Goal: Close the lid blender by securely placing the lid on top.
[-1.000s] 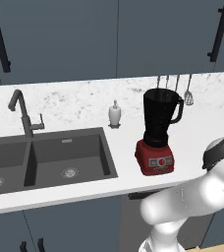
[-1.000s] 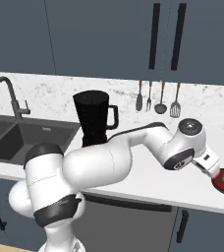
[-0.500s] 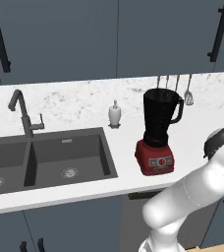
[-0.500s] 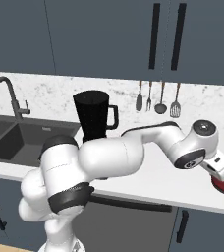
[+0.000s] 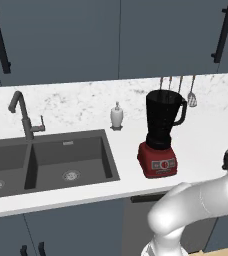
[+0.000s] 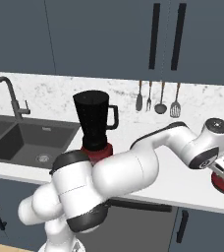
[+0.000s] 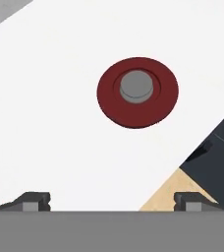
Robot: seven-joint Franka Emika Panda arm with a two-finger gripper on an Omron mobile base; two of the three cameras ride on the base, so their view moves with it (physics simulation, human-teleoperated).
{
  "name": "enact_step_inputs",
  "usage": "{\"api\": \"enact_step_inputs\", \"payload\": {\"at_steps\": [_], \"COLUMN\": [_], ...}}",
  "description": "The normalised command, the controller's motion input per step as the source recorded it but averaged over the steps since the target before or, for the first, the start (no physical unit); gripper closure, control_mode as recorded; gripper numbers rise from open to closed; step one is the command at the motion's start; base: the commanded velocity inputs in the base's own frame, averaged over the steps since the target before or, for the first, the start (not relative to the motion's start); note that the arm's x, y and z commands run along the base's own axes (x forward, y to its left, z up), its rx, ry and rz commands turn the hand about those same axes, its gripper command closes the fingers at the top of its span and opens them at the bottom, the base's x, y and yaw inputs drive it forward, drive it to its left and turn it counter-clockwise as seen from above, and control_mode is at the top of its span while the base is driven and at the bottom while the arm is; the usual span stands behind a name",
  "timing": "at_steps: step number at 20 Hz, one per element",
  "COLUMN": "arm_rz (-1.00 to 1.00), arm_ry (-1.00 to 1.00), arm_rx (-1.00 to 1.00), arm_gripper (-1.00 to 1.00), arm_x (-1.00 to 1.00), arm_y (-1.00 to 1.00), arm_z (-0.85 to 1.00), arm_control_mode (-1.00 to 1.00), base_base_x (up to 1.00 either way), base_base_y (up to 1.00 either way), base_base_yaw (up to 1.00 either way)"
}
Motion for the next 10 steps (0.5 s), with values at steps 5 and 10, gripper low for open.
{"api": "enact_step_inputs", "payload": {"at_steps": [5, 10], "arm_rz": [0.00, 0.00], "arm_ry": [0.00, 0.00], "arm_rx": [0.00, 0.00], "arm_gripper": [-1.00, -1.00], "arm_x": [0.00, 0.00], "arm_y": [0.00, 0.00], "arm_z": [-0.19, -0.34], "arm_control_mode": [-1.00, -1.00], "base_base_x": [0.00, 0.00], "base_base_y": [0.00, 0.00], "base_base_yaw": [0.00, 0.00]}}
